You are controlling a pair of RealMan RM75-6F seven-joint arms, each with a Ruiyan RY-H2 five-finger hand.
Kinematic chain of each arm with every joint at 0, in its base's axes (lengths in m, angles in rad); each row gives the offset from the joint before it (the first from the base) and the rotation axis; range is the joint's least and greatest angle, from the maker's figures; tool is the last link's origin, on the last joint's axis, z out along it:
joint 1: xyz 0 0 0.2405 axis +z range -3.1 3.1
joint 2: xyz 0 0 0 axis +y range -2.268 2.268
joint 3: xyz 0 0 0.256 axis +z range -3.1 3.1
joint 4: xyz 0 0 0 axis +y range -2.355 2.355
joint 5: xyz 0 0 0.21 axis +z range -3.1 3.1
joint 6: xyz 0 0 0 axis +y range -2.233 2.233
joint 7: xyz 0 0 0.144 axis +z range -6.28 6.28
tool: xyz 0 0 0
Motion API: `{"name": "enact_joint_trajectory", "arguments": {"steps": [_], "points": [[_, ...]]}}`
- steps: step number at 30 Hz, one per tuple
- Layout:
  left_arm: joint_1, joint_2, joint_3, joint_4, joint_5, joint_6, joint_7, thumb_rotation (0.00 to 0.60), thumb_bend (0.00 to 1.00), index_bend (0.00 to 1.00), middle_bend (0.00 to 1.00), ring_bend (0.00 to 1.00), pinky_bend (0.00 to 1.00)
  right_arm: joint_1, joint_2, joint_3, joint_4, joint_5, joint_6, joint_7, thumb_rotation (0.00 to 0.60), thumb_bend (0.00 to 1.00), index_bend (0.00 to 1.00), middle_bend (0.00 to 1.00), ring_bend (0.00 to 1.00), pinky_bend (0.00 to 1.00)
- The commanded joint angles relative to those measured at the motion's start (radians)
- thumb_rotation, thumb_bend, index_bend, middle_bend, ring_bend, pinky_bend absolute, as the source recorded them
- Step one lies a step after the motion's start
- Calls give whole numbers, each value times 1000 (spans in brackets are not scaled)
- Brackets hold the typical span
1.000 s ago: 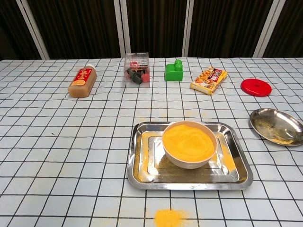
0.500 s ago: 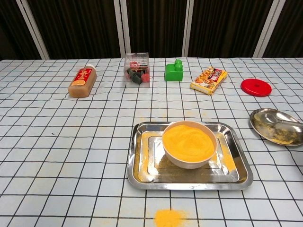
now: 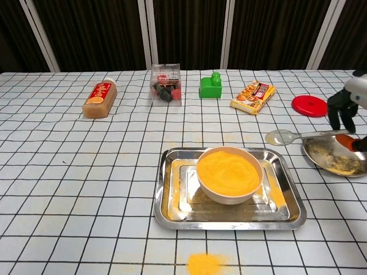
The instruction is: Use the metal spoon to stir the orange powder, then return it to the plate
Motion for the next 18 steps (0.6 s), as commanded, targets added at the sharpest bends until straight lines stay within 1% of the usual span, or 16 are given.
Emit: {"name": "enact_joint_trajectory", "arguments": {"steps": [1, 5, 8, 18], "points": [[-1, 0, -1, 0, -2, -2, -1, 600, 0, 0, 0, 0, 0, 59, -52, 6, -47, 40, 13, -137, 600, 559, 653, 596, 397, 0], [-3, 0, -2, -1, -4, -5, -4, 600, 0, 0, 0, 0, 0, 83, -97, -1, -58, 79, 27, -210, 600, 560, 653, 596, 397, 0], [-3, 2, -2, -3, -4, -5, -6, 600, 0, 0, 0, 0, 0, 95, -133, -5, -54, 112, 40, -239, 600, 559, 653, 596, 397, 0], [-4, 3, 0, -3, -8, -12, -8, 600, 0, 0, 0, 0, 0, 116, -212, -29, -14, 152, 70, -258, 600, 559, 653, 596, 398, 0]]}}
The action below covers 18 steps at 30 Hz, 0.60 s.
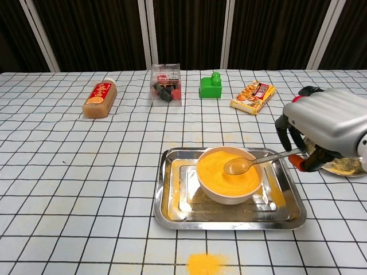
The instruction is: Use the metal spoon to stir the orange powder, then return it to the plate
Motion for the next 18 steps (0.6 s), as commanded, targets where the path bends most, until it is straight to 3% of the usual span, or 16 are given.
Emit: {"name": "enact_joint_trajectory", "arguments": {"steps": [1, 18], "points": [[0, 0, 0, 0, 0, 0, 0, 600, 0, 0, 0, 0, 0, 5, -17, -6, 15, 8, 10, 1, 600, 559, 653, 596, 397, 0], [-1, 1, 2, -1, -7, -7, 1, 600, 0, 0, 0, 0, 0, 23, -76, -3, 66, 36, 48, 36, 600, 560, 653, 596, 397, 0]]}}
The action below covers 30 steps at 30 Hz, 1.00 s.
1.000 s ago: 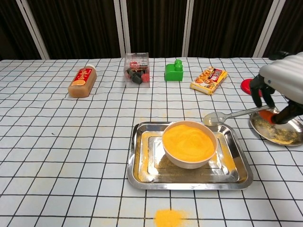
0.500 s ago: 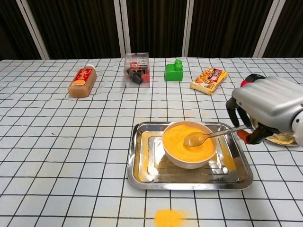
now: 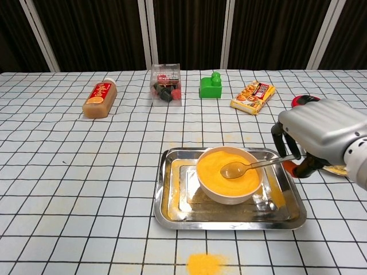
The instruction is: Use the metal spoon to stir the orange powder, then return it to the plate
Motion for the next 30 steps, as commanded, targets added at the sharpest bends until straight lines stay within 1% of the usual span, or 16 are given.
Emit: {"name": "enact_joint_trajectory", "arguments": {"steps": [1, 5, 9, 11, 15, 22, 24, 28, 30], "points": [[-1, 0, 0, 0, -1, -2, 0, 600, 0, 0, 0, 0, 0, 3, -3, -1, 1, 1, 4, 2, 600, 560, 648, 596, 396, 0], [-1, 1, 0, -1, -2, -2, -2, 600, 0, 0, 0, 0, 0, 3, -10, -3, 1, 7, 21, 0, 600, 559, 562, 577, 349, 0], [0, 2, 1, -1, -1, -1, -2, 600, 0, 0, 0, 0, 0, -1, -11, -13, -2, 5, 35, 2, 600, 559, 481, 509, 288, 0], [1, 2, 0, -1, -3, 0, -3, 600, 0, 0, 0, 0, 0, -3, -11, -17, -5, 6, 41, 4, 600, 550, 452, 484, 274, 0], [1, 3, 0, -2, -5, -2, -3, 600, 0, 0, 0, 0, 0, -6, -10, -25, -8, 5, 48, 7, 600, 521, 427, 460, 258, 0], [2, 3, 0, -3, -11, -4, -3, 600, 0, 0, 0, 0, 0, -12, -7, -39, -7, 3, 56, 19, 600, 519, 387, 434, 235, 0], [2, 3, -2, -4, -14, -3, -4, 600, 0, 0, 0, 0, 0, -13, -4, -42, -11, 3, 58, 17, 600, 517, 356, 408, 217, 0], [2, 4, 0, -4, -12, -5, -3, 600, 0, 0, 0, 0, 0, -20, 9, -57, -28, -6, 65, 21, 600, 506, 272, 317, 147, 0], [2, 3, 0, -3, -11, -6, -3, 600, 0, 0, 0, 0, 0, -26, 19, -71, -42, -11, 69, 19, 600, 477, 245, 273, 112, 0]]}}
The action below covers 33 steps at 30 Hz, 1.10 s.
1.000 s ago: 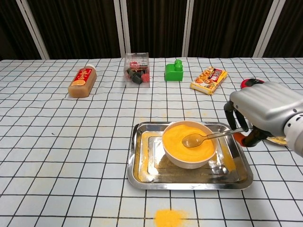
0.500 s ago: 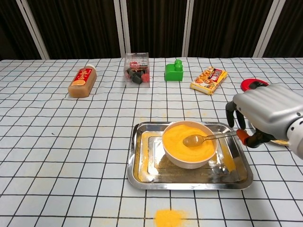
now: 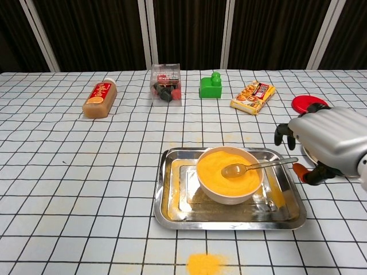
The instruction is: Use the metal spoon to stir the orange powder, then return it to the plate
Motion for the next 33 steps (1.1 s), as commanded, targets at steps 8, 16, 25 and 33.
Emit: {"name": "enact_joint_trajectory", "arguments": {"steps": [8, 16, 25, 33], "points": [[2, 0, 1, 4, 1, 2, 0, 600, 0, 0, 0, 0, 0, -41, 104, -82, -55, -95, 18, 62, 600, 409, 214, 215, 63, 0], [4, -6, 0, 11, 5, 9, 15, 600, 0, 0, 0, 0, 0, -140, 308, -138, -18, -221, 61, 353, 600, 408, 138, 155, 14, 0], [8, -16, -1, 29, 8, 23, 53, 600, 0, 0, 0, 0, 0, -270, 513, -167, 103, -306, 133, 689, 600, 409, 7, 7, 0, 0], [16, -30, -12, 47, 8, 53, 101, 600, 0, 0, 0, 0, 0, -335, 544, -159, 223, -414, 180, 883, 600, 408, 0, 0, 0, 0]]}}
